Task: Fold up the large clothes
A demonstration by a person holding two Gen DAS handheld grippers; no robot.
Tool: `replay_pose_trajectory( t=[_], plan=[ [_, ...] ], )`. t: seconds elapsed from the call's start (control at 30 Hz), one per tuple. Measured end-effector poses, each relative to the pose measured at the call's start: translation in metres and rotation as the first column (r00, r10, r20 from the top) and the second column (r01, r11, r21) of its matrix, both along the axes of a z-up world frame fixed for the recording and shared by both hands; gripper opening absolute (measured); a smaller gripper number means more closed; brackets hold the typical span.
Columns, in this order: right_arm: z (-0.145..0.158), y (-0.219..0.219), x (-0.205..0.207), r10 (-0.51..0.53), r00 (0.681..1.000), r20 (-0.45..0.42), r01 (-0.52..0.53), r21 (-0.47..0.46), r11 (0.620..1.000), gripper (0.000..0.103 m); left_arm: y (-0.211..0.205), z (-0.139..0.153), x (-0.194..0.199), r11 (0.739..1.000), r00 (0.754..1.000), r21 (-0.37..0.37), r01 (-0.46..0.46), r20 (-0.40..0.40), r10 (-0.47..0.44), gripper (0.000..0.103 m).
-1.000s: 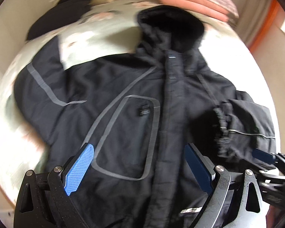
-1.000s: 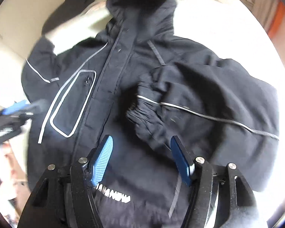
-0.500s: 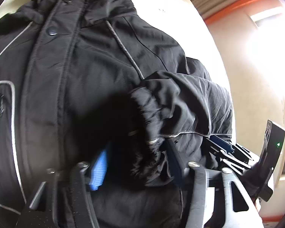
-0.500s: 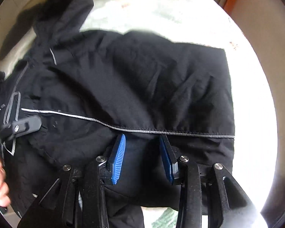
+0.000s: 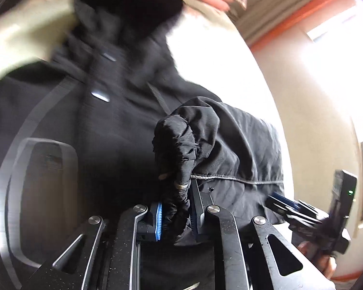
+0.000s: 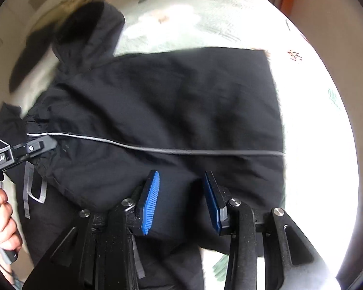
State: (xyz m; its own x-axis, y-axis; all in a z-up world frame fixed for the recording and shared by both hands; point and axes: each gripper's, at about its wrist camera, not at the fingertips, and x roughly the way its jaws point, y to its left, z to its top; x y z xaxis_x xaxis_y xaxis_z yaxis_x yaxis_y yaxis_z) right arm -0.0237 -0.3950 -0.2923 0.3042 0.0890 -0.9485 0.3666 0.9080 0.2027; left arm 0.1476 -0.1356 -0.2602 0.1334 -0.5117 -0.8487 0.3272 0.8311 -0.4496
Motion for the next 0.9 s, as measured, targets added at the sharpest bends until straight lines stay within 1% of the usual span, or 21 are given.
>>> replay_pose_trajectory(
  t=[0.03,0.1,0.13,0.17,0.23,0.27,0.33,0.4,0.43,0.47,0.5,0.53,0.57,0.6,0.63,0.7,0.73,0.8,0.87,0.9],
  plan=[
    [0.005,0.002,-0.001,-0.009,1.000,0.006,0.009,0.020,1.000,0.044,0.020,0.009,0.006,1.000,1.000,0.013,-0.025,0.014,0.024,0.017],
    [0.017,0.012,-0.001,-0.028,0.999,0.033,0.026,0.050,0.998,0.046,0.042,0.014,0.013,0.999,1.000,0.035,-0.027,0.013,0.027,0.017],
    [0.019,0.017,0.001,-0.022,0.999,0.040,0.020,0.051,0.999,0.046,0.057,0.018,0.016,0.997,0.999,0.069,-0.028,0.031,0.026,0.017],
    [0.024,0.026,0.004,-0.017,0.999,0.050,0.015,0.040,0.999,0.046,0.067,0.020,0.018,0.994,0.998,0.098,-0.038,0.054,0.033,0.017],
    [0.027,0.040,0.013,-0.004,0.998,0.055,0.004,0.010,1.000,0.046,0.085,0.021,0.021,0.990,0.995,0.126,-0.068,0.076,0.059,0.017],
    [0.027,0.049,0.019,0.008,0.999,0.052,-0.007,-0.015,1.000,0.046,0.099,0.020,0.026,0.987,0.994,0.136,-0.091,0.080,0.081,0.017],
    [0.021,0.059,0.027,0.015,0.999,0.039,-0.014,-0.035,0.999,0.046,0.120,0.013,0.033,0.978,0.991,0.166,-0.123,0.075,0.112,0.017],
    [0.012,0.074,0.041,0.020,1.000,0.024,-0.019,-0.041,0.999,0.046,0.140,0.003,0.041,0.959,0.986,0.236,-0.156,0.091,0.138,0.018],
    [0.006,0.078,0.042,0.022,1.000,0.019,-0.021,-0.042,0.999,0.046,0.155,-0.002,0.045,0.944,0.982,0.278,-0.179,0.104,0.155,0.018],
    [0.001,0.085,0.048,0.028,1.000,0.009,-0.028,-0.043,0.999,0.046,0.169,-0.010,0.048,0.928,0.978,0.311,-0.205,0.101,0.182,0.018],
    [-0.003,0.093,0.051,0.034,0.999,0.007,-0.034,-0.038,0.999,0.046,0.179,-0.016,0.050,0.920,0.976,0.327,-0.217,0.090,0.198,0.018],
    [-0.007,0.100,0.054,0.038,0.999,0.004,-0.038,-0.037,0.999,0.046,0.189,-0.021,0.051,0.918,0.977,0.336,-0.212,0.081,0.196,0.019],
    [-0.014,0.109,0.059,0.043,0.999,-0.005,-0.043,-0.046,0.998,0.046,0.193,-0.032,0.052,0.913,0.982,0.360,-0.191,0.068,0.178,0.026],
    [-0.020,0.115,0.064,0.045,0.999,-0.014,-0.046,-0.060,0.997,0.046,0.194,-0.040,0.052,0.902,0.985,0.394,-0.174,0.064,0.162,0.035],
    [-0.026,0.123,0.067,0.051,0.998,-0.021,-0.052,-0.079,0.995,0.046,0.192,-0.055,0.055,0.878,0.988,0.452,-0.154,0.063,0.141,0.038],
    [-0.045,0.141,0.076,0.071,0.994,-0.077,-0.083,-0.161,0.983,0.046,0.192,-0.060,0.056,0.883,0.990,0.448,-0.142,0.071,0.123,0.039],
    [-0.052,0.148,0.081,0.074,0.992,-0.104,-0.092,-0.185,0.978,0.047,0.194,-0.056,0.055,0.893,0.989,0.425,-0.145,0.083,0.121,0.040],
    [-0.064,0.153,0.084,0.068,0.990,-0.123,-0.093,-0.206,0.974,0.048,0.202,-0.046,0.052,0.900,0.986,0.406,-0.159,0.106,0.126,0.052],
    [-0.068,0.161,0.087,0.078,0.987,-0.138,-0.111,-0.246,0.963,0.048,0.215,-0.034,0.043,0.900,0.983,0.400,-0.172,0.127,0.131,0.057],
    [-0.067,0.164,0.088,0.080,0.986,-0.145,-0.116,-0.259,0.959,0.048,0.222,-0.026,0.039,0.901,0.981,0.395,-0.179,0.138,0.135,0.057]
  ],
)
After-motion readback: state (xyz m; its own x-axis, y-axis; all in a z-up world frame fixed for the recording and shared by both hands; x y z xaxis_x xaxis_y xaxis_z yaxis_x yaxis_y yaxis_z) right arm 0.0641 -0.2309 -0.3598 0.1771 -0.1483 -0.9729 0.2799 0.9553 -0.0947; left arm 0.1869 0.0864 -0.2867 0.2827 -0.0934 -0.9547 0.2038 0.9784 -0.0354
